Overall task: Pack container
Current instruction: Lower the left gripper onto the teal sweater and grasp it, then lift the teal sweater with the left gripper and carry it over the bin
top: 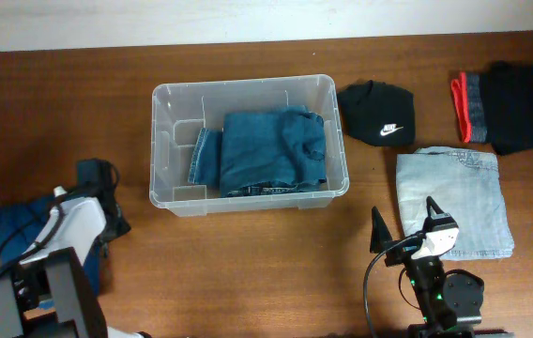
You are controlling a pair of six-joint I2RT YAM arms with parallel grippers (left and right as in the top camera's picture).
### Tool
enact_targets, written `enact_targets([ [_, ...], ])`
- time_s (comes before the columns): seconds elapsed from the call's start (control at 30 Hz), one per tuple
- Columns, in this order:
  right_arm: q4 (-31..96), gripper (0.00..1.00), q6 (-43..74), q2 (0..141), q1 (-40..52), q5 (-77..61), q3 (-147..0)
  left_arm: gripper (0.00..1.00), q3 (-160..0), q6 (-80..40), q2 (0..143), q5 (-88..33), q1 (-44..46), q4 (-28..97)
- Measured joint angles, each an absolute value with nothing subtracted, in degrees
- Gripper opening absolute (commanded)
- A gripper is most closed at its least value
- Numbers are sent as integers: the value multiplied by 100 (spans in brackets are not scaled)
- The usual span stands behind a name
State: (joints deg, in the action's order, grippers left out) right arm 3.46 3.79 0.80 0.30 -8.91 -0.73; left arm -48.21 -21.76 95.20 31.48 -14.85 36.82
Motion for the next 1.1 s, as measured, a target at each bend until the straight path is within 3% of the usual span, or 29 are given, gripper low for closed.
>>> enact_targets([
  [0.2, 346, 98, 381, 80, 30, -891, -73, 99, -4821, -2158, 9526, 3103, -1852, 3566],
  [0.9, 346, 98, 384, 80, 30, -891, -73, 99, -4974, -1922, 9815, 3148, -1896, 2963],
  [1.1, 346, 98, 386, 80, 30, -891, -73, 84, -4980, -1927, 9848, 3065, -1894, 2891],
])
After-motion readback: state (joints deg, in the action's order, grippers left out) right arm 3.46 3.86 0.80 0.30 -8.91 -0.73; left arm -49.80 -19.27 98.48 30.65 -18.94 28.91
